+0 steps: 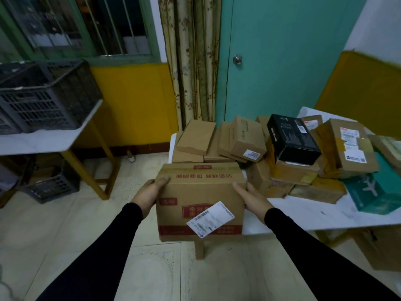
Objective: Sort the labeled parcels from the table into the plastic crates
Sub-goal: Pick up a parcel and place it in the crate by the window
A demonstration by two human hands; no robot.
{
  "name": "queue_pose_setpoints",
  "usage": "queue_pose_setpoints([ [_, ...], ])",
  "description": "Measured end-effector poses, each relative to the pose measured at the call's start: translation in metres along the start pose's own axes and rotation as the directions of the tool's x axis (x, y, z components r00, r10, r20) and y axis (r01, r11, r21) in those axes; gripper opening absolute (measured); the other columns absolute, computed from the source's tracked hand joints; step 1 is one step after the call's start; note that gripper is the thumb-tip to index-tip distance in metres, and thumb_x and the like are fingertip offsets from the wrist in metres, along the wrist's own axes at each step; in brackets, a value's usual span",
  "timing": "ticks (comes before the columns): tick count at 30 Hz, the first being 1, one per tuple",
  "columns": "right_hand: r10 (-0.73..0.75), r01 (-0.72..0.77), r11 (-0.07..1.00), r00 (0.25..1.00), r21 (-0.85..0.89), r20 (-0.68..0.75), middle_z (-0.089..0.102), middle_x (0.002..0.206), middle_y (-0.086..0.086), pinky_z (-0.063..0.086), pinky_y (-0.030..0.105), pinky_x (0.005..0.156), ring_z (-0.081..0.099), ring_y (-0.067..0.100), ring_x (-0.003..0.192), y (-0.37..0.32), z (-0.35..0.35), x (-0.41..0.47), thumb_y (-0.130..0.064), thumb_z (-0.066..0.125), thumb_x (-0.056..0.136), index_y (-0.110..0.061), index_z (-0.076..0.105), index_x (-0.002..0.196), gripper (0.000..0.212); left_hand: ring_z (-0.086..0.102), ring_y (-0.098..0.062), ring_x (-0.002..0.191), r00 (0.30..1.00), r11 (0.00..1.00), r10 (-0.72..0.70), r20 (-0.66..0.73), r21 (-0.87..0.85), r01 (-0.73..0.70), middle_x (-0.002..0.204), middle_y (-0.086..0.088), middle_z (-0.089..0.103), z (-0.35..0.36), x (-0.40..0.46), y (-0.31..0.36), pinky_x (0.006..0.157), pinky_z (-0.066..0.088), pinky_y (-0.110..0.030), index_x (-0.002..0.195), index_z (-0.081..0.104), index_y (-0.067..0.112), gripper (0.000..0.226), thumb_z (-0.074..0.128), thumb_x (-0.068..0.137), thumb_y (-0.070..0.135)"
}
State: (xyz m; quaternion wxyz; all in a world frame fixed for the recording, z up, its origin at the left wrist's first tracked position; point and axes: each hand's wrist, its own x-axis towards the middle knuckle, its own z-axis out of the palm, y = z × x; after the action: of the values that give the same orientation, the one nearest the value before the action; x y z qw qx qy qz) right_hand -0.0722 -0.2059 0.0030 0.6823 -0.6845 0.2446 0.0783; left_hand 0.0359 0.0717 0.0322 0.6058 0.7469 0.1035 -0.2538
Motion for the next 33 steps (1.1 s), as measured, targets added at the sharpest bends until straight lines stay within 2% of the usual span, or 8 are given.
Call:
queue_pose_setpoints([
  [4, 0.069, -0.060, 0.990, 0.996, -0.127, 0.064, 0.063, 0.126, -0.011, 0.045, 0.043, 0.108, 0.061, 0.014, 0.116, 0.014, 0.002, 0.004, -0.077, 0.070, 0.064, -0.041, 0.041, 0.139, 0.088, 0.059, -0.020, 0.105, 0.998, 0.999, -0.050, 0.036, -0.013, 0.050, 0.115, 0.000, 0.064, 0.004, -0.009, -0.010, 0.093, 0.045, -0.039, 0.125, 0.045, 0.028, 0.061, 0.066, 0.080, 0.062],
  [6, 0.058, -0.052, 0.984, 0.998, -0.172, 0.035, 0.065, 0.124, -0.011, 0.045, 0.043, 0.108, 0.062, 0.014, 0.113, 0.016, 0.005, 0.004, -0.077, 0.066, 0.069, -0.041, 0.046, 0.135, 0.078, 0.056, -0.018, 0.105, 0.997, 0.998, -0.065, 0.035, 0.002, 0.065, 0.116, 0.003, 0.062, 0.009, -0.013, -0.013, 0.095, 0.041, -0.042, 0.126, 0.043, 0.034, 0.061, 0.065, 0.078, 0.065],
  [11, -0.088, 0.066, 0.969, 0.993, -0.239, -0.082, 0.069, 0.109, -0.009, 0.049, 0.040, 0.099, 0.065, 0.017, 0.103, -0.025, 0.001, 0.007, -0.079, 0.045, 0.083, -0.031, 0.062, 0.118, 0.061, 0.060, -0.011, 0.092, 0.983, 0.993, 0.118, -0.139, -0.014, -0.121, 0.107, 0.003, 0.065, 0.004, -0.023, 0.013, 0.068, 0.044, -0.027, 0.120, 0.053, 0.024, 0.042, 0.066, 0.087, 0.047],
  [18, -0.120, 0.111, 0.946, 0.993, 0.305, 0.011, 0.077, 0.093, 0.006, 0.059, 0.038, 0.076, 0.073, 0.023, 0.081, -0.077, -0.007, 0.005, -0.061, 0.046, 0.094, -0.029, 0.069, 0.106, 0.042, 0.070, -0.020, 0.089, 0.932, 0.925, 0.318, -0.173, -0.158, -0.345, 0.101, -0.004, 0.074, -0.006, -0.043, 0.061, 0.070, 0.055, -0.031, 0.112, 0.066, 0.021, 0.019, 0.060, 0.095, 0.024],
  [22, -0.149, 0.116, 0.901, 0.988, 0.417, 0.047, 0.075, 0.097, 0.012, 0.062, 0.039, 0.068, 0.073, 0.025, 0.075, -0.082, -0.003, 0.006, -0.061, 0.050, 0.090, -0.022, 0.065, 0.120, 0.051, 0.071, -0.025, 0.093, 0.910, 0.904, 0.360, -0.205, -0.166, -0.395, 0.104, -0.006, 0.075, -0.006, -0.053, 0.078, 0.082, 0.057, -0.040, 0.109, 0.068, 0.024, 0.017, 0.062, 0.093, 0.025],
  [26, -0.182, 0.157, 0.892, 0.983, 0.424, 0.019, 0.067, 0.123, 0.010, 0.056, 0.050, 0.090, 0.068, 0.033, 0.106, -0.085, 0.001, 0.008, -0.065, 0.072, 0.070, -0.027, 0.046, 0.138, 0.083, 0.068, -0.014, 0.095, 0.832, 0.848, 0.529, -0.167, 0.113, -0.517, 0.109, 0.009, 0.070, -0.016, -0.071, 0.105, 0.082, 0.055, -0.034, 0.112, 0.061, 0.040, 0.018, 0.062, 0.094, 0.035],
  [28, -0.197, 0.182, 0.915, 0.980, 0.361, 0.007, 0.062, 0.124, 0.001, 0.050, 0.052, 0.098, 0.063, 0.028, 0.111, -0.086, 0.000, 0.008, -0.060, 0.069, 0.076, -0.033, 0.037, 0.131, 0.069, 0.065, -0.012, 0.101, 0.807, 0.787, 0.584, -0.085, 0.303, -0.538, 0.116, 0.014, 0.065, -0.023, -0.075, 0.118, 0.089, 0.053, -0.037, 0.123, 0.053, 0.045, 0.030, 0.060, 0.094, 0.041],
  [33, -0.150, 0.145, 0.972, 0.989, 0.186, 0.014, 0.060, 0.116, -0.006, 0.062, 0.043, 0.074, 0.066, 0.024, 0.101, -0.070, -0.003, 0.002, -0.054, 0.060, 0.089, -0.047, 0.023, 0.140, 0.063, 0.055, -0.020, 0.120, 0.815, 0.639, 0.569, -0.107, 0.681, -0.358, 0.134, 0.004, 0.057, -0.021, -0.052, 0.114, 0.097, 0.046, -0.033, 0.146, 0.039, 0.031, 0.053, 0.051, 0.097, 0.047],
])
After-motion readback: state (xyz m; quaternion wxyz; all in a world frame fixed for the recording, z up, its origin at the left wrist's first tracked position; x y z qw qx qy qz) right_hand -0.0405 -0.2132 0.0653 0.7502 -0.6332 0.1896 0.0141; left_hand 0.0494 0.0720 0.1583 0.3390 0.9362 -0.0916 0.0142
